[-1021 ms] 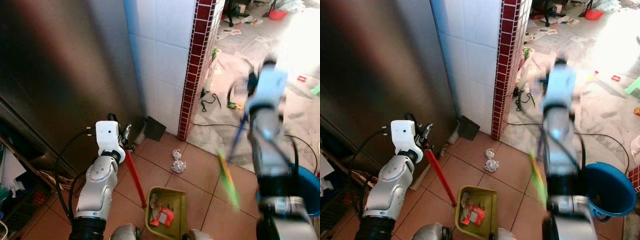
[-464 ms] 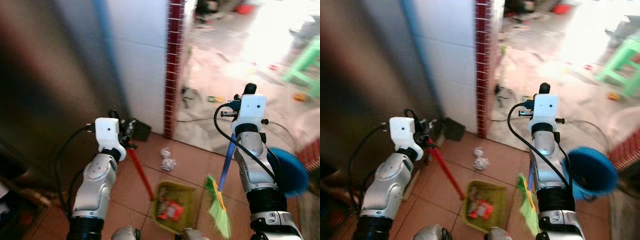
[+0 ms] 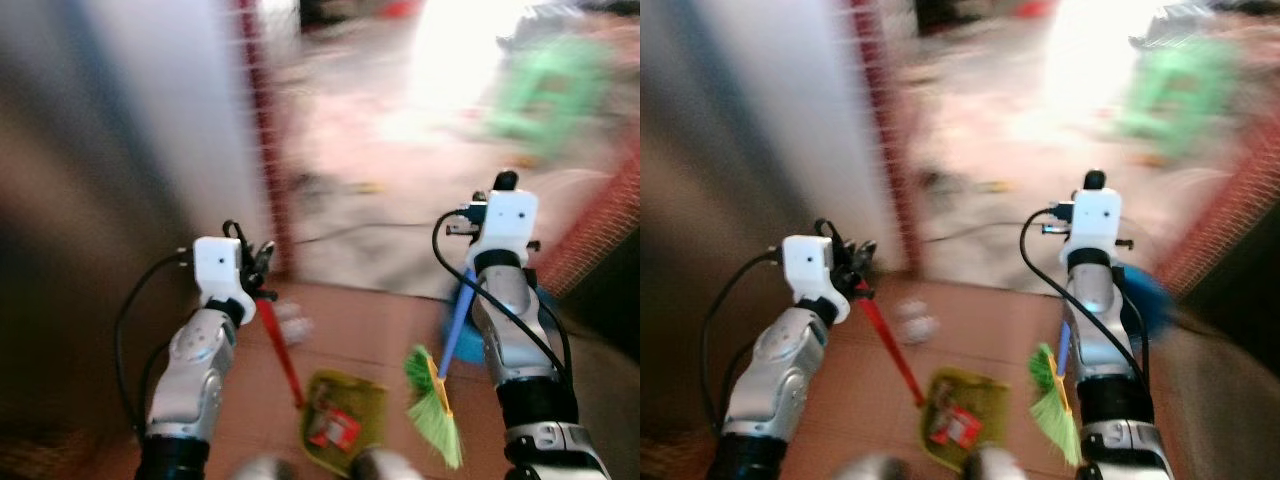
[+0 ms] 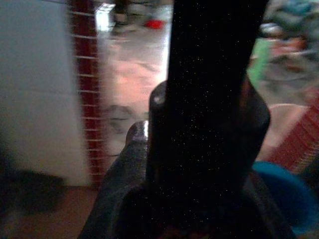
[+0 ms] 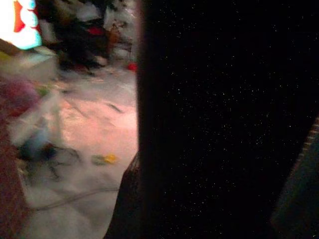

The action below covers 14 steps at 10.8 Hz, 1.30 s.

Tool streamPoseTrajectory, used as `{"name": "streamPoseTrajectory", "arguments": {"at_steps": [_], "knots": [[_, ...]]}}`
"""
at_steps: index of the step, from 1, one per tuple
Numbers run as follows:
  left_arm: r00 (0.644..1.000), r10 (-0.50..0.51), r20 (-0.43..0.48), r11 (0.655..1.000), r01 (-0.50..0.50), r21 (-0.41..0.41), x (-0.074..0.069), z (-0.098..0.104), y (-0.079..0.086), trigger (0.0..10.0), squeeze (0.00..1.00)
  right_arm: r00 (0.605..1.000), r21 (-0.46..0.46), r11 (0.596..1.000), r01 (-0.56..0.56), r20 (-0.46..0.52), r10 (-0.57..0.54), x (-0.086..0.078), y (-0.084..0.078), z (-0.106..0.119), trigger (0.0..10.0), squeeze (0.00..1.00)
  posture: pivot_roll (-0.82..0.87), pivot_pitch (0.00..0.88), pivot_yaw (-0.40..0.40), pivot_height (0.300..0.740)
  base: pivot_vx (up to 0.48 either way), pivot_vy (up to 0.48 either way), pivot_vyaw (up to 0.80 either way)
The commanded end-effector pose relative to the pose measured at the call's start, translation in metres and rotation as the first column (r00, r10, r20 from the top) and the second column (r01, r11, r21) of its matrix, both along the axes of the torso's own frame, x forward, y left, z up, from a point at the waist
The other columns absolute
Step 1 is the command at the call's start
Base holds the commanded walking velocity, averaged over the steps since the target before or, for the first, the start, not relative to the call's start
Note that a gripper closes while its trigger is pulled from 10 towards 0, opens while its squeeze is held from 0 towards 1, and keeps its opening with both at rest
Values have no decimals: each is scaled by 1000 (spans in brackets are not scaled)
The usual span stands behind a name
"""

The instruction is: Sweep floor

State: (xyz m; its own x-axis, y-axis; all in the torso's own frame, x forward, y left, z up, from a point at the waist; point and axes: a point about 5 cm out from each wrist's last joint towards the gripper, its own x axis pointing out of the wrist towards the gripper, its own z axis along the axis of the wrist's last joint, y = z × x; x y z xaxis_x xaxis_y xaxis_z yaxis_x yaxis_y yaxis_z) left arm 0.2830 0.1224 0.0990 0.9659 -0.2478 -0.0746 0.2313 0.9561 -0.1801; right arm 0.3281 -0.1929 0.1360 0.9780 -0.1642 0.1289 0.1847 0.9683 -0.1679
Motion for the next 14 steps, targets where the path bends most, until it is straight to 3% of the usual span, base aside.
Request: {"name": "streamPoseTrajectory", "arguments": {"at_steps": [1, 5, 6, 8, 10, 11, 13, 14], "knots": [[998, -11, 62, 1000, 13, -29, 3, 13, -2, 10000, 0, 1000, -24, 1000, -1, 19, 1, 1, -1, 5, 10000, 0, -90, 0, 41, 740, 0, -304, -800], [998, 29, 57, 1000, -29, -7, 7, 14, 1, 10000, 0, 999, -66, 998, -22, 24, 24, 4, -5, 11, 10000, 0, -105, 5, 17, 740, 0, -74, -539], [995, 61, 76, 998, -62, 18, 11, 21, 10, 10000, 0, 999, -93, 995, -45, 21, 47, 6, -3, 16, 10000, 0, -119, 21, 12, 740, 0, 0, 0], [988, 123, 93, 992, -122, -11, 14, 33, 27, 10000, 0, 995, -110, 989, -98, -5, 98, 7, 3, 19, 10000, 0, -117, 38, 9, 740, 0, 0, 0], [978, 174, 118, 984, -176, 10, 18, 39, 38, 10000, 0, 981, -71, 983, -167, -116, 158, 6, 11, -1, 10000, 0, -93, 21, 32, 740, 0, 0, 0], [975, 194, 113, 981, -194, -15, 20, 41, 42, 10000, 0, 961, -100, 963, -252, -140, 237, 4, 19, -3, 10000, 0, -99, 4, 58, 740, 0, 0, 0], [972, 207, 116, 977, -200, -67, 23, 49, 41, 10000, 0, 928, -135, 924, -359, -153, 338, -6, 31, -7, 10000, 0, -110, 0, 62, 740, 0, 0, 0], [967, 222, 125, 973, -213, -87, 23, 53, 41, 10000, 0, 930, -143, 922, -361, -127, 344, -17, 41, -14, 10000, 0, -101, 0, 45, 740, 0, 0, 0]]}}
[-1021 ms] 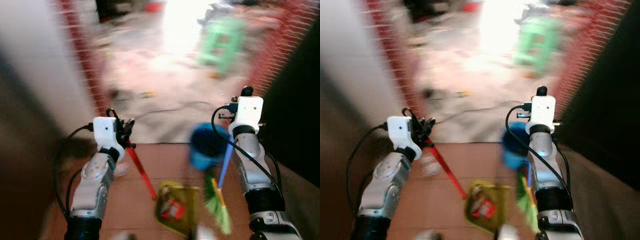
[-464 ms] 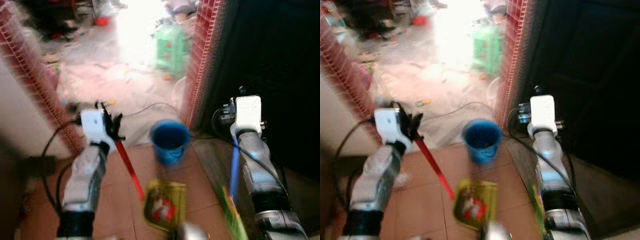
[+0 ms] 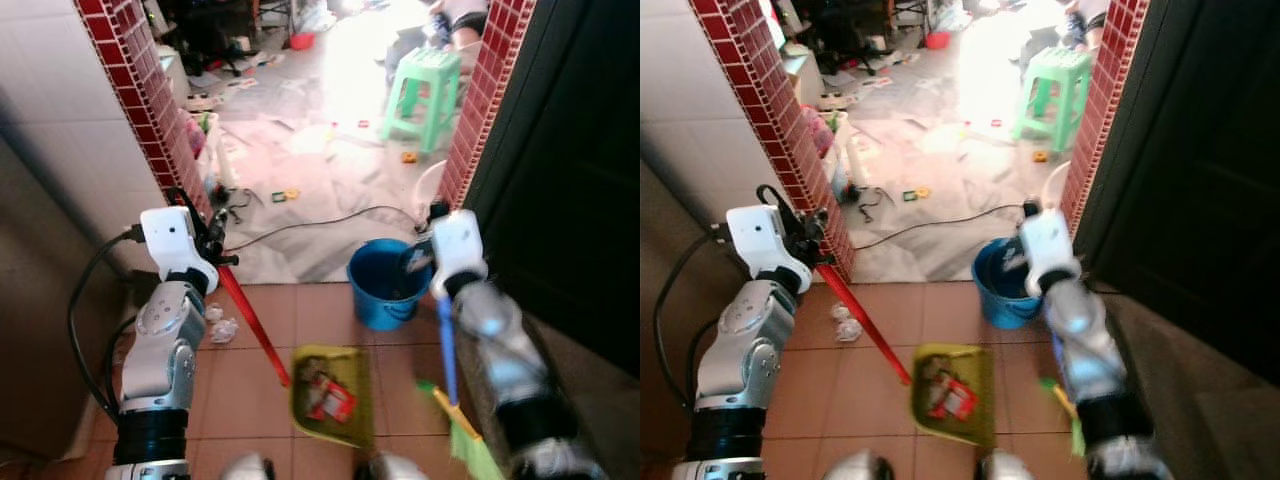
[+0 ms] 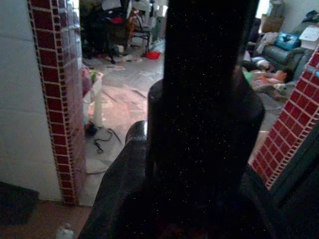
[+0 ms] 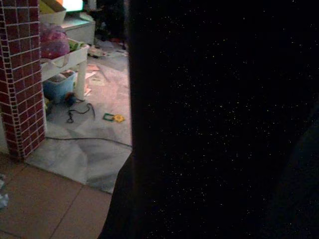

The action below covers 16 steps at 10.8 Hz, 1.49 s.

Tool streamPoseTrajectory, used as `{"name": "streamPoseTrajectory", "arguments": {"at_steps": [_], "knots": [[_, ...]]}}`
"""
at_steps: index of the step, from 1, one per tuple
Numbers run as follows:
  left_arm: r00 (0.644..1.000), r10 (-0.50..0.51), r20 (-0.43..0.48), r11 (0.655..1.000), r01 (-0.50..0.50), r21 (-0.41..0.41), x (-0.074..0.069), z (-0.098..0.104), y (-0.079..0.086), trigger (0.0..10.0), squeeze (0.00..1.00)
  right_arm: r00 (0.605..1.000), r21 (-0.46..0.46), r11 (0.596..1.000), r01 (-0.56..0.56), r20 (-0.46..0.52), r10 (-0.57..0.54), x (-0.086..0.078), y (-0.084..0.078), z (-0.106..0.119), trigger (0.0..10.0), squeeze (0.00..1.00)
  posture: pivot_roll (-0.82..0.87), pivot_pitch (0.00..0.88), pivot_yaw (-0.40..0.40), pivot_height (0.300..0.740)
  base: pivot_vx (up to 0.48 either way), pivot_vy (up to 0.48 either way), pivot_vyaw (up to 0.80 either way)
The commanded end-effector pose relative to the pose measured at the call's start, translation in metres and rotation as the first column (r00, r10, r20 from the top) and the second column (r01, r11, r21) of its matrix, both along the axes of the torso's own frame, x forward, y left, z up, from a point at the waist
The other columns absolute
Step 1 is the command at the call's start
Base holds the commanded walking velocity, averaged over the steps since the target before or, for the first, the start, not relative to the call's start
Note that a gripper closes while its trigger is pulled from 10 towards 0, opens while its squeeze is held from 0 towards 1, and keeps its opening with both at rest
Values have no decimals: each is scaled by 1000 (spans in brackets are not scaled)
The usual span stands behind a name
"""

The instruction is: Sweep floor

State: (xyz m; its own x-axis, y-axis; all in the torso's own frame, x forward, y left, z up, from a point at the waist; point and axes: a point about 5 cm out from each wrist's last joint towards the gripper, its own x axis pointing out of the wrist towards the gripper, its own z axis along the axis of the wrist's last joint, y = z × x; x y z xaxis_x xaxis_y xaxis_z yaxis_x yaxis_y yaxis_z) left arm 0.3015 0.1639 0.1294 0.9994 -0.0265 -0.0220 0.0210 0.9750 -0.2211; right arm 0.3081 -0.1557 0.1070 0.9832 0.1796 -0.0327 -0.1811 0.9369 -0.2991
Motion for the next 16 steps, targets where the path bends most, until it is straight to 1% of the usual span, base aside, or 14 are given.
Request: {"name": "streamPoseTrajectory", "arguments": {"at_steps": [1, 2, 3, 4, 5, 6, 7, 8, 9, 10, 11, 12, 13, 16], "knots": [[994, 20, 105, 999, -17, -28, 3, 27, 2, 10000, 0, 995, 2, 1000, 13, 95, -13, 0, 5, 14, 10000, 0, -95, 0, 28, 740, 0, 0, 0], [989, 74, 126, 996, -66, -67, 4, 36, 12, 10000, 0, 984, 30, 991, 127, 119, -129, -1, -4, 16, 10000, 0, -90, 0, 18, 740, 0, 0, 0], [985, 101, 143, 993, -91, -73, 4, 41, 18, 10000, 0, 974, 42, 981, 191, 115, -195, -2, -10, 13, 10000, 0, -90, 0, 18, 740, 0, 0, 0], [978, 125, 168, 988, -107, -111, 8, 54, 21, 10000, 0, 954, 58, 957, 285, 84, -289, -4, -26, 6, 10000, 0, -105, 0, 18, 740, 0, 0, 0], [974, 115, 196, 989, -93, -117, 10, 63, 21, 10000, 0, 949, 36, 952, 303, 84, -305, -4, -32, 4, 10000, 0, -116, 0, 19, 740, 0, 0, 0], [965, 90, 248, 990, -58, -132, 12, 79, 19, 10000, 0, 937, 7, 940, 341, 79, -340, -4, -45, 2, 10000, 0, -117, 0, 18, 740, 0, 0, 0], [956, 86, 279, 986, -42, -159, 14, 89, 19, 10000, 0, 933, -1, 936, 352, 81, -351, -3, -50, 3, 10000, 0, -116, 0, 13, 740, 0, 0, 0], [948, 92, 304, 982, -37, -184, 14, 101, 20, 10000, 0, 930, -3, 933, 360, 77, -359, -1, -51, 2, 10000, 0, -116, 0, 8, 740, 0, 0, 0], [945, 105, 311, 980, -44, -196, 14, 108, 20, 10000, 0, 931, -3, 933, 360, 74, -358, -1, -49, 0, 10000, 0, -110, 0, 3, 740, 0, 0, 0], [933, 122, 338, 981, -62, -183, 16, 117, 22, 10000, 0, 933, -3, 935, 353, 72, -352, -1, -47, 0, 10000, 0, -107, 0, -1, 740, 0, 0, 0], [924, 125, 361, 983, -66, -172, 20, 122, 24, 10000, 0, 936, -1, 938, 347, 70, -346, 0, -46, -1, 10000, 0, -104, 0, -4, 740, 0, 0, 0], [925, 126, 357, 982, -66, -177, 24, 123, 26, 10000, 0, 937, 0, 939, 343, 73, -342, 1, -44, -1, 10000, 0, -109, 0, -1, 740, 0, 0, 0], [926, 127, 355, 981, -65, -181, 27, 123, 28, 10000, 0, 936, 3, 939, 344, 84, -343, 3, -45, 2, 10000, 0, -114, 0, 1, 740, 337, 0, -519], [922, 123, 366, 981, -56, -188, 29, 124, 25, 10000, 0, 935, 3, 939, 345, 88, -344, 4, -44, 3, 10000, 0, -117, 0, 7, 740, 376, 0, -700]]}}
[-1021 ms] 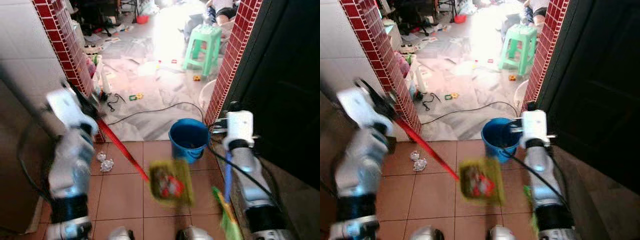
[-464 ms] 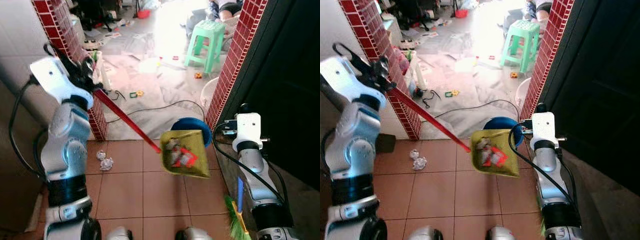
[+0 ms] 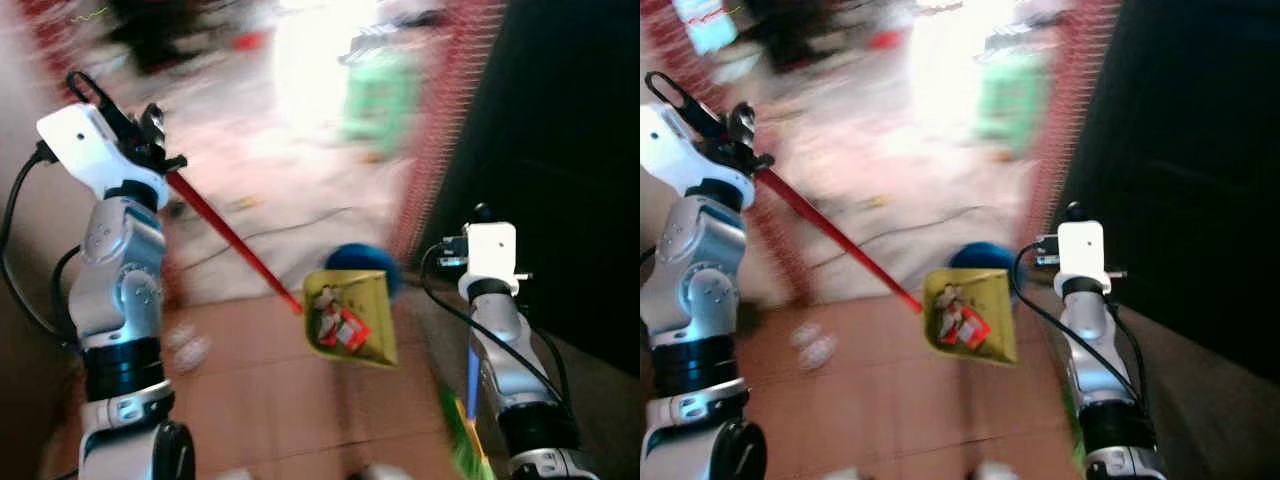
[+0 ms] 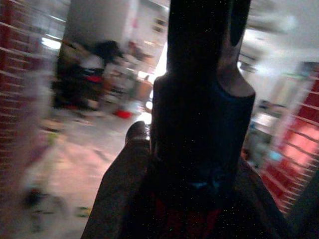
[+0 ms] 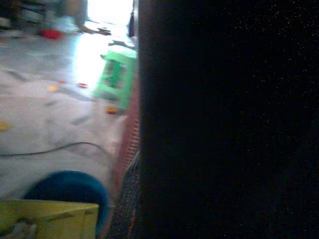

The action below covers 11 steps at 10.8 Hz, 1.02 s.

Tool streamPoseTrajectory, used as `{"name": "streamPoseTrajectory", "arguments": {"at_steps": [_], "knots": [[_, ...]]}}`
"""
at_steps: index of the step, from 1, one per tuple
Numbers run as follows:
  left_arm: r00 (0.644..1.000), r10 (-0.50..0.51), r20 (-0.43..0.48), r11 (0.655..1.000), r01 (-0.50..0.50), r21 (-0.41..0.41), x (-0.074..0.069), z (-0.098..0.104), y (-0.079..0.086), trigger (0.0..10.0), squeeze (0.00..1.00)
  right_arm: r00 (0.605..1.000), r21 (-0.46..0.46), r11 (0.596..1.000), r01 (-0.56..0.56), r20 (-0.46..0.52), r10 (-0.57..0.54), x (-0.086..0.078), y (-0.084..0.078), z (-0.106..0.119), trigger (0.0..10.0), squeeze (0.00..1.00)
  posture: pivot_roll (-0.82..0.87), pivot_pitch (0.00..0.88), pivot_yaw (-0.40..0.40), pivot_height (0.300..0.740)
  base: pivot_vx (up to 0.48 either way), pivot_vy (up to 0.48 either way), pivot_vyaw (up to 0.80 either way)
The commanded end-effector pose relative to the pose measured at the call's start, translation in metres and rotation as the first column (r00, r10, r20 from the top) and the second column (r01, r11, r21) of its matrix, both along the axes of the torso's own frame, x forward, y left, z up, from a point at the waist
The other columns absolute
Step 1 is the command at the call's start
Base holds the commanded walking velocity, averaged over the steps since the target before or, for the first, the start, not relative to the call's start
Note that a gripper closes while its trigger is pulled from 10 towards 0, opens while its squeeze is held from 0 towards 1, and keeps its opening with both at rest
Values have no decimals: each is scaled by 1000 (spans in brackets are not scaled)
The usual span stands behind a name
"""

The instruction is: Sweep floor

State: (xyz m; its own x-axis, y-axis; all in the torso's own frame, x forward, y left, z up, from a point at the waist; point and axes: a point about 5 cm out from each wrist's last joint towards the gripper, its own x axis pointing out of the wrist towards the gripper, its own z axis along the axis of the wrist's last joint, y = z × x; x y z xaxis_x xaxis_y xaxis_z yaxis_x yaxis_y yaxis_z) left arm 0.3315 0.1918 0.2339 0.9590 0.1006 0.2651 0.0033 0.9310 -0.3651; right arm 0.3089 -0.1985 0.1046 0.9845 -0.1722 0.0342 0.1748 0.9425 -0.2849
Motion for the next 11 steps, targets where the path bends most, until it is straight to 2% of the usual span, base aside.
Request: {"name": "streamPoseTrajectory", "arguments": {"at_steps": [1, 3, 11], "knots": [[995, -12, 99, 1000, 13, -16, 1, 21, -3, 10000, 0, 1000, -28, 1000, -5, 13, 5, 2, 0, 4, 10000, 0, -118, 0, 6, 740, 409, 0, -594], [994, 3, 108, 1000, -1, -15, 2, 22, 1, 10000, 0, 1000, -27, 1000, -10, 7, 10, 1, 0, 2, 10000, 0, -119, 0, 5, 740, 405, 0, -497], [989, 30, 142, 1000, -31, 5, 5, 30, 7, 10000, 0, 1000, -35, 999, -15, -4, 15, 0, -2, -1, 10000, 0, -121, 0, 5, 740, 407, 0, 0]]}}
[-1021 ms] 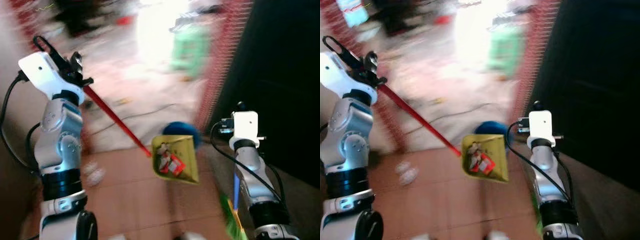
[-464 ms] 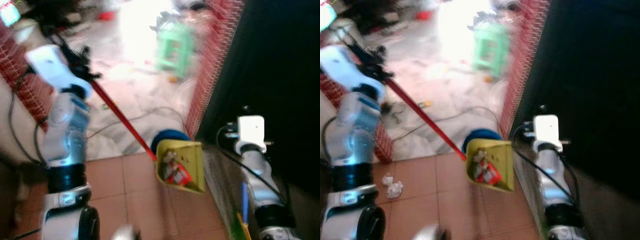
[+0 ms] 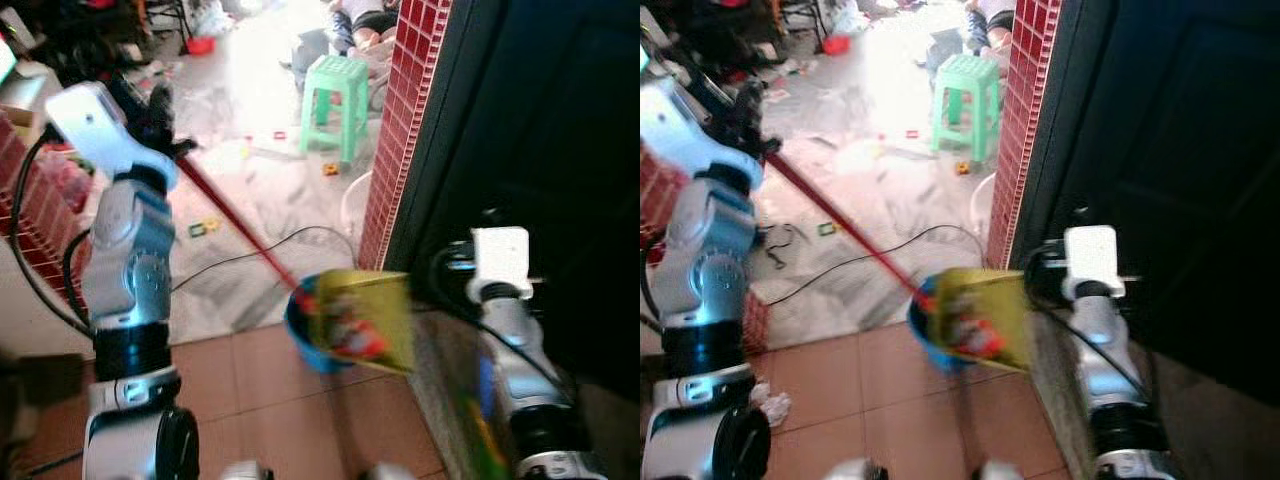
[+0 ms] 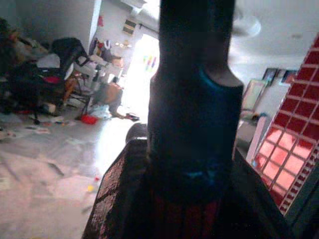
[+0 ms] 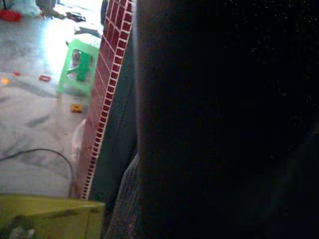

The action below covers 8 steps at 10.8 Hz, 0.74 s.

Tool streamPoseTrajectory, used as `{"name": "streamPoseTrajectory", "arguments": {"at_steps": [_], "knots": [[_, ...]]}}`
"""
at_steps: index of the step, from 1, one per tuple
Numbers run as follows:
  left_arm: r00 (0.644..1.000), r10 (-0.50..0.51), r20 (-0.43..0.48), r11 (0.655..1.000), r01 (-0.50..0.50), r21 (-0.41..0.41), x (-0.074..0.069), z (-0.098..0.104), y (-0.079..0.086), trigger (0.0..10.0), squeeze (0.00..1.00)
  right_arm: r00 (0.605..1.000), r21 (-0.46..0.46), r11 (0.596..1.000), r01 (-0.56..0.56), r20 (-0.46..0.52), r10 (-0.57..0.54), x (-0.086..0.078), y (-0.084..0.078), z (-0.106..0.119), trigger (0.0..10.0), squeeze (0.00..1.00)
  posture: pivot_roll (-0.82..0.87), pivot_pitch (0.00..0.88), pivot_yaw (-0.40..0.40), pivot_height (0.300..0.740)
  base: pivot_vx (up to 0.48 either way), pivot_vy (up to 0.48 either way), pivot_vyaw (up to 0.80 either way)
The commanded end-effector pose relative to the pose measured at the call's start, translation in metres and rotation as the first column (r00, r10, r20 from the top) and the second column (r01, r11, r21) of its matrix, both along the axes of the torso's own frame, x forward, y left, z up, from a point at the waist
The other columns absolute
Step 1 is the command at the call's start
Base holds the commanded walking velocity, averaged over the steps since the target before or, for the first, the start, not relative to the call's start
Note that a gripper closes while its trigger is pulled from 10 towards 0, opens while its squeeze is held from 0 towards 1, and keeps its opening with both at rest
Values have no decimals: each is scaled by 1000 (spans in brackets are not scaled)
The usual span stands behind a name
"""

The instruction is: Sweep floor

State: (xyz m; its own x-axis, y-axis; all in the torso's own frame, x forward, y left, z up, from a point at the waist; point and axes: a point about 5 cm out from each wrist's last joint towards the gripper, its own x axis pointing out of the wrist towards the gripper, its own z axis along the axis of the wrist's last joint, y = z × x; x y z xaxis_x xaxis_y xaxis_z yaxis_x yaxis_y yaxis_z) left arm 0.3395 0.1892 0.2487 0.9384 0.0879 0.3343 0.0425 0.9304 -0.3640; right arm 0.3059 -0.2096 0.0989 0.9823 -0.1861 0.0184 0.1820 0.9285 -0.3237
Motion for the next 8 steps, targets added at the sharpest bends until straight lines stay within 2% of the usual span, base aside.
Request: {"name": "streamPoseTrajectory", "arguments": {"at_steps": [1, 3, 5, 7, 8], "knots": [[996, 52, 77, 999, -53, 11, -3, 17, 12, 10000, 0, 999, 0, 999, -33, 16, 33, 3, 9, 4, 10000, 0, -121, 0, 5, 740, 405, 0, 0], [992, 76, 98, 996, -79, 30, -2, 23, 16, 10000, 0, 999, 0, 999, -36, 10, 36, 2, 9, 2, 10000, 0, -122, 0, 3, 740, 409, 0, 0], [989, 66, 130, 993, -78, 88, -3, 28, 9, 10000, 0, 999, 2, 999, -42, 9, 42, 3, 10, 3, 10000, 0, -120, 0, -2, 740, 383, 0, 0], [983, 75, 167, 977, -106, 184, -5, 33, 6, 10000, 0, 999, 3, 999, -43, 6, 43, 4, 10, 2, 10000, 0, -121, 0, -2, 740, 319, 0, 0], [978, 76, 195, 963, -123, 241, -6, 36, 4, 10000, 0, 999, 4, 999, -43, 2, 43, 3, 9, 1, 10000, 0, -121, 0, -2, 740, 0, 0, 0]]}}
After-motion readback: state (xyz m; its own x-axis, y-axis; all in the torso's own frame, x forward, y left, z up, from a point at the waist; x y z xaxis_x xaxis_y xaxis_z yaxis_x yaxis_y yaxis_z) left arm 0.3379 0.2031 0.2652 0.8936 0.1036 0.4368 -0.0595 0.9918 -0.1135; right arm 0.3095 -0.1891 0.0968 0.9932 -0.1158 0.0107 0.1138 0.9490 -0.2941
